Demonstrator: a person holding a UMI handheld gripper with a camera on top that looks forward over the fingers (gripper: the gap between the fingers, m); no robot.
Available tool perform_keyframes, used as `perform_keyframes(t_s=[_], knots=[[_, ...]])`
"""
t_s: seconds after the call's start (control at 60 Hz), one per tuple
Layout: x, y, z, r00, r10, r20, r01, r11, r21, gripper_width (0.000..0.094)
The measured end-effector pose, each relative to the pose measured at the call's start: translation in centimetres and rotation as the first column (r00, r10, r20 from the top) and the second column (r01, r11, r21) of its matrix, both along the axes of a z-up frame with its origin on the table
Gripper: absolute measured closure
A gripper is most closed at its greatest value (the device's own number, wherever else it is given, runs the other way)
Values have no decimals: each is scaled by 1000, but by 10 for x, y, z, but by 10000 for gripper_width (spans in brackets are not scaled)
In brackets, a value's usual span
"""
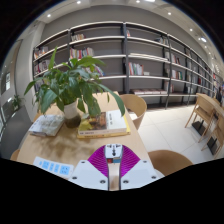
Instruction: Unplug charger
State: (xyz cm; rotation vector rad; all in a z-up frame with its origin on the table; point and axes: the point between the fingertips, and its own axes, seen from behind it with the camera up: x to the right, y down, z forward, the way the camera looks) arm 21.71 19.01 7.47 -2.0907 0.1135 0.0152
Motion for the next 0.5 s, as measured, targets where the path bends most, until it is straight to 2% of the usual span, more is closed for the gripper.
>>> perform_keyframes(t_s=[0.033,0.05,0.1,0.117,0.15,0.217,0.383,0.4,0.433,0.467,0.483,0.5], knots=[[3,-11,-23,1000,10,-4,-10,1000,-30,819],[-1,-6,-11,1000,10,-10,-10,999,-52,820],[3,-10,-28,1000,18,-23,-20,997,-80,810],[9,-24,-48,999,24,-24,-26,996,-81,810],[1,-15,-44,999,21,-36,-25,995,-98,794],[4,-20,-55,998,22,-57,-29,993,-111,780],[1,-21,-63,995,13,-94,-24,993,-115,660],[2,-21,-64,996,4,-93,-16,992,-122,632],[4,-21,-63,996,-11,-85,1,992,-126,519],[7,-20,-58,997,-28,-75,19,993,-116,383],[13,-26,-48,997,-30,-74,21,993,-112,269],[11,-25,-46,997,-34,-72,26,994,-105,211]])
